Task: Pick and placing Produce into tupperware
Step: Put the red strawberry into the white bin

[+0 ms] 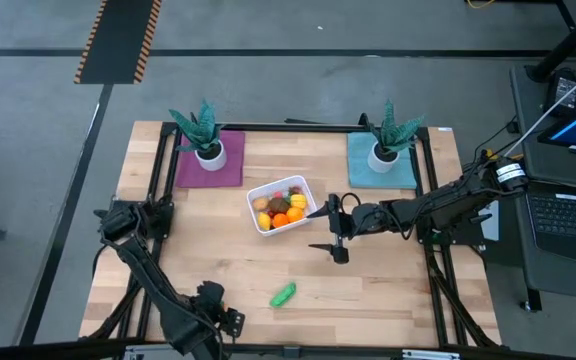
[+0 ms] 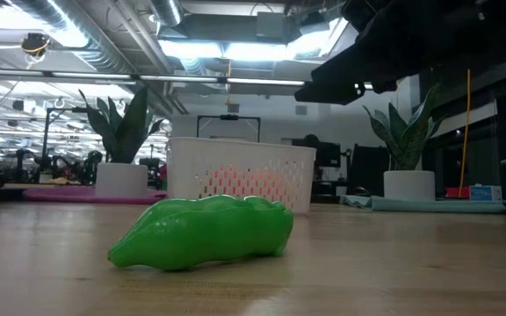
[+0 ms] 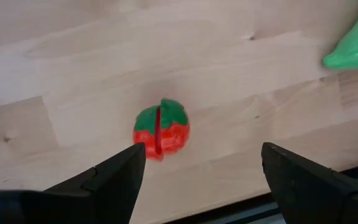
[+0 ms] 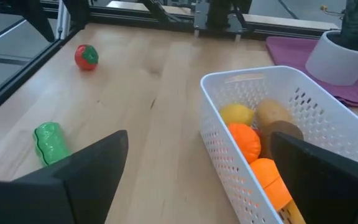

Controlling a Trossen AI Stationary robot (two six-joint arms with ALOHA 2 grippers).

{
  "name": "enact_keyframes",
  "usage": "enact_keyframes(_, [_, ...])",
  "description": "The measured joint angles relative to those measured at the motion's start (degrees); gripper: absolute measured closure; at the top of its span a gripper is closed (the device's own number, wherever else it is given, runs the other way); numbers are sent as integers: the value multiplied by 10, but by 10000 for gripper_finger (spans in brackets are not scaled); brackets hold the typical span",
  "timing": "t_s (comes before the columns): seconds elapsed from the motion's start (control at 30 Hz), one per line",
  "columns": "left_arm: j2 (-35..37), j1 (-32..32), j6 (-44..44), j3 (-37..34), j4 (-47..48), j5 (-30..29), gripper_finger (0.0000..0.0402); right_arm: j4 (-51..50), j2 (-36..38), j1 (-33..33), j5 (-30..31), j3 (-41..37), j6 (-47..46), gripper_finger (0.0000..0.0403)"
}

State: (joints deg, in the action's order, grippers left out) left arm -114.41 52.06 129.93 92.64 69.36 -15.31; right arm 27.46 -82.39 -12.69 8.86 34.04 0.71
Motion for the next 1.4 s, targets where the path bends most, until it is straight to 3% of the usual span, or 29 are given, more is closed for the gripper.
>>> enact_keyframes(0.3, [-1, -1, 16, -26, -30, 3, 93, -2, 0, 0, -32, 0, 12, 11])
enact_keyframes(0.5, [-1, 8, 49, -61, -63, 71, 93, -2, 0, 0, -35, 0, 13, 11])
enact_keyframes(0.77, [-1, 2, 50, -98, -77, 73, 93, -2, 0, 0, -35, 0, 13, 11])
enact_keyframes(1.07, [0, -3, 50, -163, -160, 73, 93, -2, 0, 0, -35, 0, 13, 11])
enact_keyframes(1.4, [3, -18, 50, -172, -169, 82, 93, -2, 0, 0, -35, 0, 13, 11])
